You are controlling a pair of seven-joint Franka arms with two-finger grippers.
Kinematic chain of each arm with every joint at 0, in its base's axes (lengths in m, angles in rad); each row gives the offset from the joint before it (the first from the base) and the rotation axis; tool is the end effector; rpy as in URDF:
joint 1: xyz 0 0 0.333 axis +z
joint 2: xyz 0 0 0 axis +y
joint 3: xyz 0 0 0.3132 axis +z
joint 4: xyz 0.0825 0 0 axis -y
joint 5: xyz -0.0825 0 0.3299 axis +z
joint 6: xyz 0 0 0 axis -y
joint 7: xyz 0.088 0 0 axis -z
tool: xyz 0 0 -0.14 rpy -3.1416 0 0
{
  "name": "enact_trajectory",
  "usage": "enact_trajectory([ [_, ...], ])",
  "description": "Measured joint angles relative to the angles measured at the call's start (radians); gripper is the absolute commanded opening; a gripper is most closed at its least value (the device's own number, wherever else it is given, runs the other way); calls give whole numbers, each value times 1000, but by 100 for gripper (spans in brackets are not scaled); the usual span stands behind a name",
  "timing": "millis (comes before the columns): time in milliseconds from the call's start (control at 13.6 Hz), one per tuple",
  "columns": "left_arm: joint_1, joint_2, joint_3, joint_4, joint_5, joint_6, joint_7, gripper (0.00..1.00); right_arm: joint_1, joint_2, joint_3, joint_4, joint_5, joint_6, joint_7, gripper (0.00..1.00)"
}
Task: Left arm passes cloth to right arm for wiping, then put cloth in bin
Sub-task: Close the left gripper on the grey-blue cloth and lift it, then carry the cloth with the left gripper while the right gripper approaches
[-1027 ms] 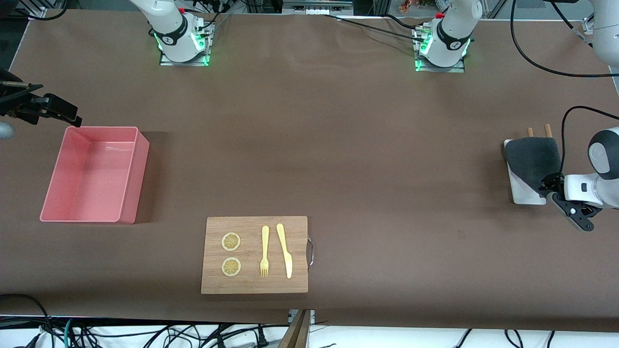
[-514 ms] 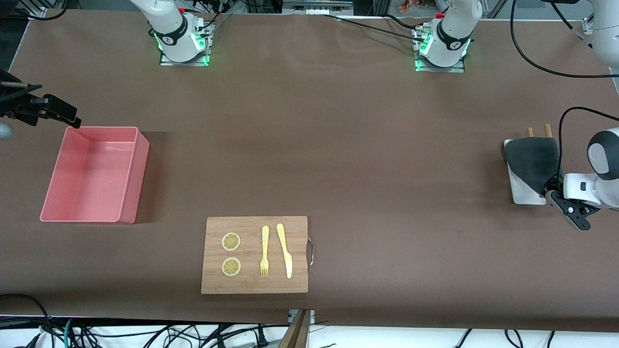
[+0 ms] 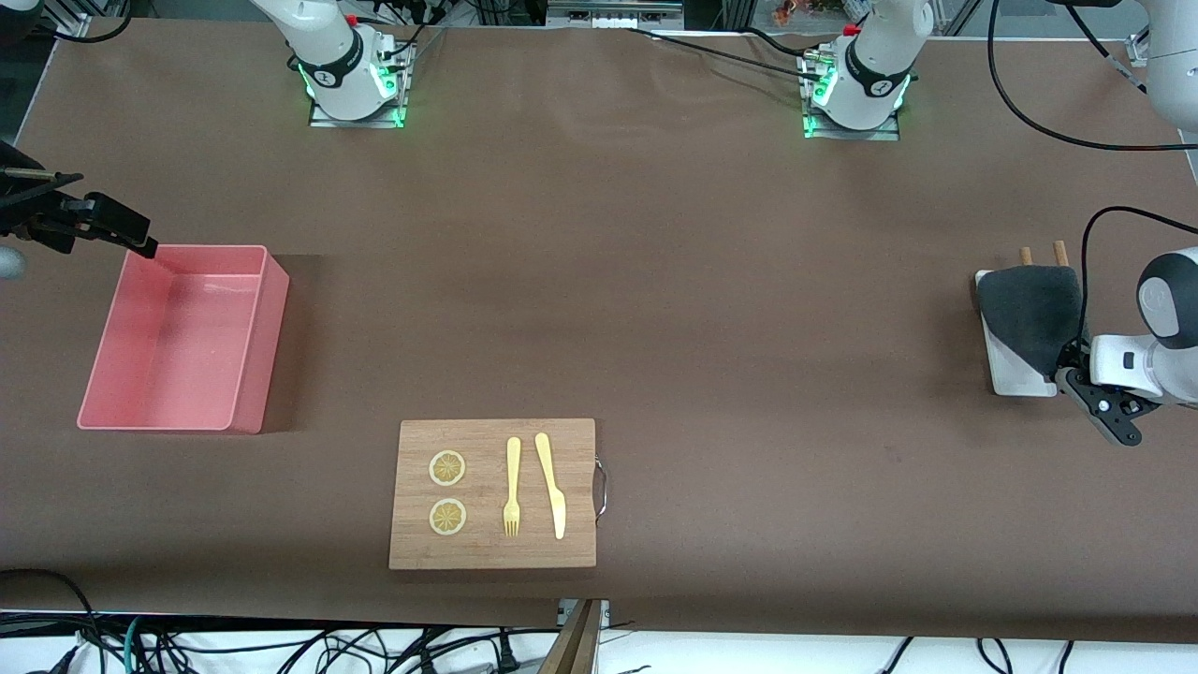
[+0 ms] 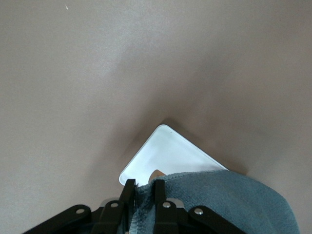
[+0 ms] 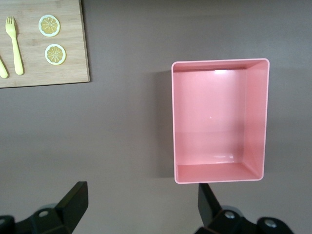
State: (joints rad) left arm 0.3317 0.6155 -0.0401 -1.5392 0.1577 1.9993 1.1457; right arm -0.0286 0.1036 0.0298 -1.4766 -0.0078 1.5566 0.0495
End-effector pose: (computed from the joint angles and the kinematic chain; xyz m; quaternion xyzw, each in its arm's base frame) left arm 0.6029 0.1994 0.2770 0.8908 -0.4443 -0.0955 0.0077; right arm 0.5298 -0.0013 0.5734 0.9996 -0.0242 -0.0117 0.0027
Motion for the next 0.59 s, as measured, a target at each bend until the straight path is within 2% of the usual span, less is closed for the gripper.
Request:
enact_trajectory([
  [367, 0, -5, -12, 22, -4, -74, 0, 0, 4, 33, 7, 0, 0, 12, 0, 100],
  [587, -2, -37, -28, 36, -59, -141, 0, 0, 9, 49, 14, -3, 0, 12, 0, 100],
])
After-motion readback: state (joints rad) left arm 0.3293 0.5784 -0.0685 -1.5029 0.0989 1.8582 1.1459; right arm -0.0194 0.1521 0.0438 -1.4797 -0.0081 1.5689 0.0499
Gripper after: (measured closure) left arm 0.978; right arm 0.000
